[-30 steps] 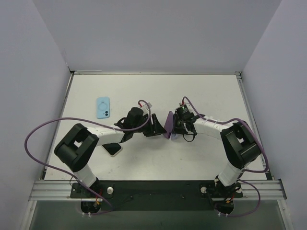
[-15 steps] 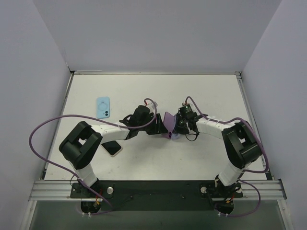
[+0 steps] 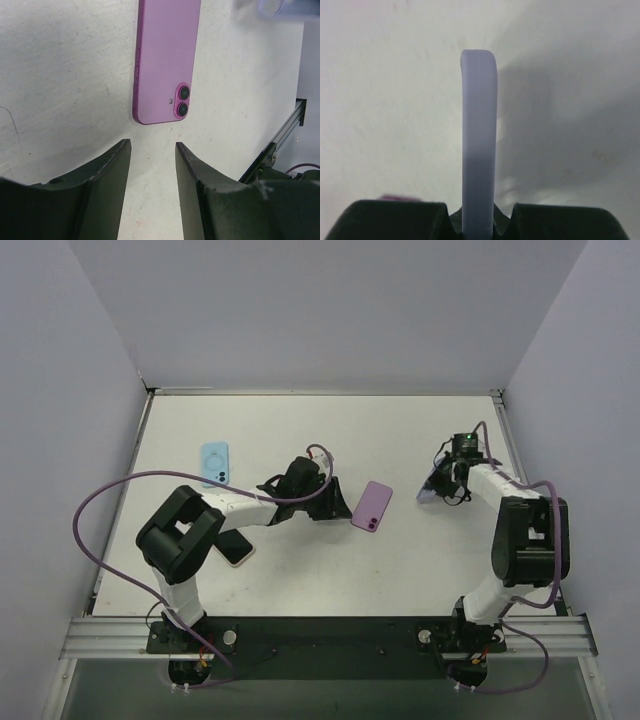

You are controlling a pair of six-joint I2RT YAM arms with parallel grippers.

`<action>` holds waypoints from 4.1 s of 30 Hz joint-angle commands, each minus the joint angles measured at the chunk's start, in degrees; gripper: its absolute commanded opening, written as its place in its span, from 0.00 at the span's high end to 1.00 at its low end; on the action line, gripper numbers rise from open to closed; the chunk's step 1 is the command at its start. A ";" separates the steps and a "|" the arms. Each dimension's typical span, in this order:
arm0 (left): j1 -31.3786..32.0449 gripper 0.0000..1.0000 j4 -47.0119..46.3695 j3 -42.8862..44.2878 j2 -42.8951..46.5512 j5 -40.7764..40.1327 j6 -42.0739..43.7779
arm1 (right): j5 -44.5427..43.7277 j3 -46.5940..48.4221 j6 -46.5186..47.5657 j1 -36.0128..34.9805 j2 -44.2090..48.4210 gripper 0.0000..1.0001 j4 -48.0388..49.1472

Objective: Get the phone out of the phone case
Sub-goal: Remove the phone case from the phone, then place the phone case at the center of the board, then move the phone to the center of the board.

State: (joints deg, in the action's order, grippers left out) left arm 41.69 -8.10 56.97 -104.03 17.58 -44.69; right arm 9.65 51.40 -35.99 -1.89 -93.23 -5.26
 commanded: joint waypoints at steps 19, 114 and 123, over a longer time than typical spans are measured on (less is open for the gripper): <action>-14.79 0.33 28.04 6.57 19.30 -13.62 9.44 | -7.44 11.11 -12.17 17.36 -7.94 0.00 -1.59; -9.61 0.55 26.12 4.65 3.57 7.28 1.53 | 14.51 8.63 -10.94 -22.01 2.54 0.12 -0.46; -9.52 0.57 21.63 2.00 3.92 10.01 -0.49 | 16.01 14.25 -11.38 -27.64 -7.04 0.27 0.51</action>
State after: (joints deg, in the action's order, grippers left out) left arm 31.92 17.19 59.33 -102.32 24.34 -43.94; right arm 23.57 61.28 -46.52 -27.68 -97.51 -5.41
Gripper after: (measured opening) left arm 0.844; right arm 0.749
